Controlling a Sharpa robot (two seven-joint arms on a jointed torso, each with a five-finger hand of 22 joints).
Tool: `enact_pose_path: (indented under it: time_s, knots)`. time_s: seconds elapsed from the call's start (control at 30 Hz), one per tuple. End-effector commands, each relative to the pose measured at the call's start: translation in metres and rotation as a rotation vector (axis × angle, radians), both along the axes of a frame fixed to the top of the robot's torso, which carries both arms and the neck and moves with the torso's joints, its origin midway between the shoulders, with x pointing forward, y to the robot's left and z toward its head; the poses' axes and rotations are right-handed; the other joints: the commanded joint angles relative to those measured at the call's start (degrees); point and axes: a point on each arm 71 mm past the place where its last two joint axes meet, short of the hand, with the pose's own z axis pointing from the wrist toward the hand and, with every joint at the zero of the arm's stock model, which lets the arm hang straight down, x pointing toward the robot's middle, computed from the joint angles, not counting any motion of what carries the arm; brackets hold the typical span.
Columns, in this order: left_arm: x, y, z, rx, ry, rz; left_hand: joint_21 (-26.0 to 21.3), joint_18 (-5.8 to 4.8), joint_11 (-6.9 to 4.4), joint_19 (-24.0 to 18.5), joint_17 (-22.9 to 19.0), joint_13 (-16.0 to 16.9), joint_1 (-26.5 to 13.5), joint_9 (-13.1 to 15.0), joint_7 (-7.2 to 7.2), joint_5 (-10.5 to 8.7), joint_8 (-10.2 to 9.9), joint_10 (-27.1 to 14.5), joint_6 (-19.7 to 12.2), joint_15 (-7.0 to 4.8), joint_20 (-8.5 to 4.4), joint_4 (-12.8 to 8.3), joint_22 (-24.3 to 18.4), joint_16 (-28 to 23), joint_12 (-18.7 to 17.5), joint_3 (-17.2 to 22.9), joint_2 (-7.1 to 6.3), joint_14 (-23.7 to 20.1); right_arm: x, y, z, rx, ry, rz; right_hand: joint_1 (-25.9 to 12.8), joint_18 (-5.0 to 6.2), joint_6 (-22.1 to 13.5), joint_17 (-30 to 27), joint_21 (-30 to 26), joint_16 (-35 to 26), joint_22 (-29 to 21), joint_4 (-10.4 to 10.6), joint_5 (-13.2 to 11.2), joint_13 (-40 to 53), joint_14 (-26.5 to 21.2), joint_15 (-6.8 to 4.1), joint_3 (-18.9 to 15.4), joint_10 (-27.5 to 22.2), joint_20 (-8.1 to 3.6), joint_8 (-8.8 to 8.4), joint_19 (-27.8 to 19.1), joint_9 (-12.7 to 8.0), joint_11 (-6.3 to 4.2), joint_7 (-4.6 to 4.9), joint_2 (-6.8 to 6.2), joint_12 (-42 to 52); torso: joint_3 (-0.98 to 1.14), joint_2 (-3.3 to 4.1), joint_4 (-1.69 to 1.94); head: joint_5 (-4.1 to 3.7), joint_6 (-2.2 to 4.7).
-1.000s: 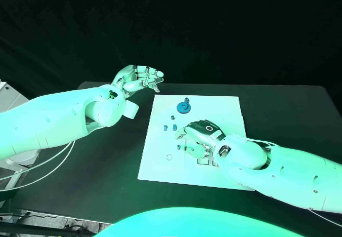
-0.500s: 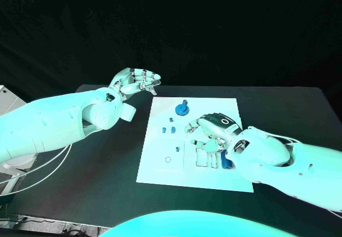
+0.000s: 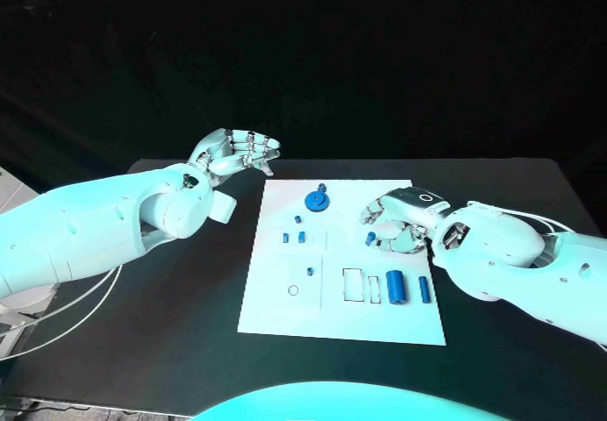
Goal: Assemble the parts on the task board
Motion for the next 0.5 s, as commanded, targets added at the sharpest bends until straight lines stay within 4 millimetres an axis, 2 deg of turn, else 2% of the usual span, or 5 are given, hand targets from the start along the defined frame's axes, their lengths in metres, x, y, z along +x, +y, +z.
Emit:
enact_pose_path:
  time_s: [0.03, 0.2, 0.3, 0.4, 0.5]
  knots:
    - [-0.0002, -0.0022, 0.0009, -0.012, -0.004, -0.018, 0.1, 0.67, 0.12, 0.1, 0.1, 0.0, 0.5, -0.1, 0.37, -0.06, -0.3, 0.1, 0.0, 0.23, -0.07, -0.1, 0.1, -0.1, -0.3, -0.2, 0.08, 0.1, 0.0012, 0.0014, -0.0068, -0.056, 0.047, 0.022, 1.3, 0.40, 0.0, -0.3, -0.5, -0.1, -0.1, 0.8, 0.3, 0.0, 0.0, 0.42, -1.9, -0.7, -0.06, -0.40, -0.2, -0.1, 0.08, -0.33, 0.52, 0.5, -0.04, 0.06, 0.08, -0.05, 0.05]
    - [0.0000, -0.0018, 0.0009, -0.011, -0.004, -0.017, 0.1, 0.67, 0.12, 0.1, 0.1, 0.0, 0.5, -0.1, 0.37, -0.06, -0.3, 0.1, 0.0, 0.23, -0.07, -0.1, 0.1, -0.1, -0.3, -0.2, 0.08, 0.1, 0.0050, 0.0023, -0.0103, -0.060, 0.042, 0.013, 2.9, 0.35, 0.4, -0.2, -0.2, 0.1, 0.1, 1.8, 0.3, 0.1, 0.2, 0.29, -2.3, 0.0, -0.22, -0.70, 0.1, -0.3, -0.10, 0.13, 1.37, 1.7, 0.02, 0.14, 0.06, -0.02, 0.10]
    - [0.0001, -0.0018, 0.0008, -0.011, -0.004, -0.017, 0.1, 0.67, 0.12, 0.1, 0.1, 0.0, 0.5, -0.1, 0.37, -0.06, -0.3, 0.1, 0.0, 0.23, -0.07, -0.1, 0.1, -0.1, -0.3, -0.2, 0.08, 0.1, 0.0070, 0.0024, -0.0119, -0.066, 0.042, 0.007, 3.5, 0.29, 0.9, 0.2, 0.2, 0.3, 0.3, 2.1, 0.3, 0.1, 0.3, 0.20, -1.7, 0.6, -0.37, -0.70, 0.3, -0.3, -0.26, 0.39, 1.81, 2.3, -0.05, 0.15, 0.12, -0.09, 0.07]
    - [0.0000, -0.0021, 0.0008, -0.010, -0.003, -0.019, 0.1, 0.67, 0.12, 0.1, 0.1, 0.0, 0.5, -0.1, 0.37, -0.06, -0.3, 0.1, 0.0, 0.23, -0.07, -0.1, 0.1, -0.1, -0.3, -0.2, 0.08, 0.1, 0.0089, 0.0013, -0.0141, -0.079, 0.048, -0.001, 3.9, 0.05, 2.2, 0.6, 1.4, 0.6, 0.9, 3.0, 0.2, 0.1, 0.5, -0.10, -0.2, 2.1, -0.62, -0.45, 0.9, -0.3, -0.59, 0.65, 2.25, 3.5, -0.14, 0.18, 0.18, -0.26, -0.01]
    - [-0.0001, -0.0016, 0.0007, -0.009, -0.003, -0.018, 0.1, 0.68, 0.12, 0.1, 0.1, -0.1, 0.7, -0.1, 0.37, -0.08, -0.4, 0.1, -0.1, 0.22, -0.08, -0.2, 0.1, -0.1, -0.4, -0.2, 0.05, 0.0, 0.0094, 0.0009, -0.0153, -0.084, 0.053, -0.004, 3.6, -0.12, 3.5, 1.1, 2.5, 1.0, 1.4, 4.0, 0.2, 0.0, 0.7, -0.35, 1.2, 3.0, -0.79, -0.06, 1.3, -0.2, -0.93, 0.96, 2.46, 4.1, -0.09, 0.19, 0.12, -0.44, 0.01]
